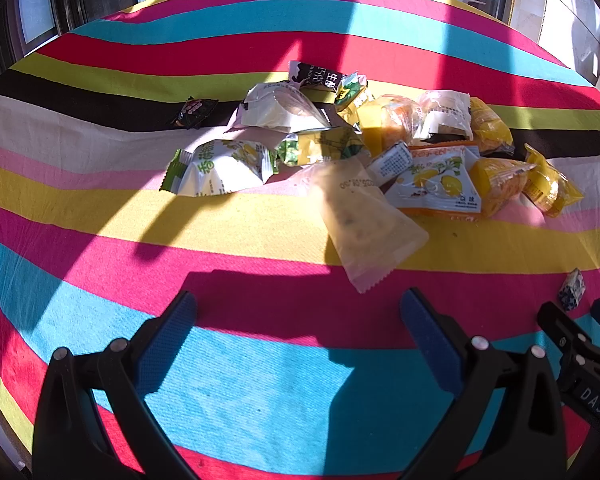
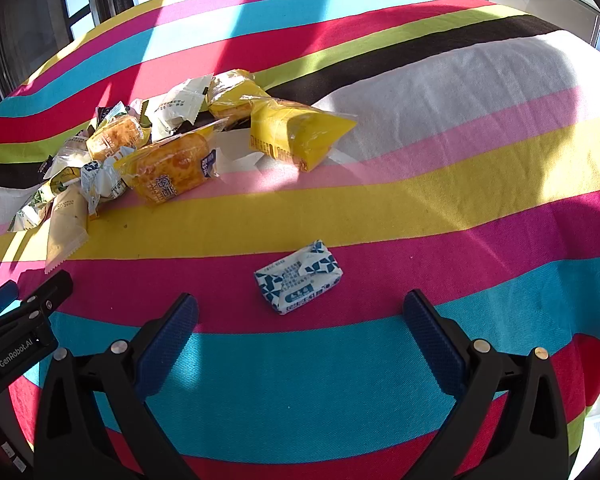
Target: Organize snacks
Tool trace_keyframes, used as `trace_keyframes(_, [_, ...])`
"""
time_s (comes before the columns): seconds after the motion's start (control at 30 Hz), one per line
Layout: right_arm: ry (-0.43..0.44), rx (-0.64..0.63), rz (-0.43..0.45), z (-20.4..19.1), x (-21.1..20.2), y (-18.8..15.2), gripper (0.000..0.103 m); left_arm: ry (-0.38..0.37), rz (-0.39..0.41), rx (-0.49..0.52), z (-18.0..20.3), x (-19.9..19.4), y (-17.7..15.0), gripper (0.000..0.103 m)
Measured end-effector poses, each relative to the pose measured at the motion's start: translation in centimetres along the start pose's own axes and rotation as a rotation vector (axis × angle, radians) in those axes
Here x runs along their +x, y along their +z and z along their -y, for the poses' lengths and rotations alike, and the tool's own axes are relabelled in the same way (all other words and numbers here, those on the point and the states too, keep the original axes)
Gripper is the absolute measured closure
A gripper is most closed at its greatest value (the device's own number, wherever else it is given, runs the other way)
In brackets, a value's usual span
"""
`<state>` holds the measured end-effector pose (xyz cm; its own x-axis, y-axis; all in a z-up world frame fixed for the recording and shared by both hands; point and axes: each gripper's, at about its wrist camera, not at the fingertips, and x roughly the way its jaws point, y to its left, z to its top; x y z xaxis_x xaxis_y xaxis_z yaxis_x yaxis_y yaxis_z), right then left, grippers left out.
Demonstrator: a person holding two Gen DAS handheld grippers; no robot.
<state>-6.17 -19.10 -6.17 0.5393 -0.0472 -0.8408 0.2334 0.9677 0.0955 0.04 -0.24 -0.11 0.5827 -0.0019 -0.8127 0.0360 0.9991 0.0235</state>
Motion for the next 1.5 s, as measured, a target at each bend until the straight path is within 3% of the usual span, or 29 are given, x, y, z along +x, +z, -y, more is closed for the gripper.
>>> trace_keyframes(1.37, [0.004,-0.005,0.003,-0.01,-0.04,-0.01,0.004,0.003,0.001,-0.01,-0.18,0.04,0.06,0.001])
trace_keyframes(1.5, [0.034,-0.049,-0.032,0.21,-0.25,-0.03,0.004,-0.014,-0.009,0.007,-0.23,0.01,0.09,0.001])
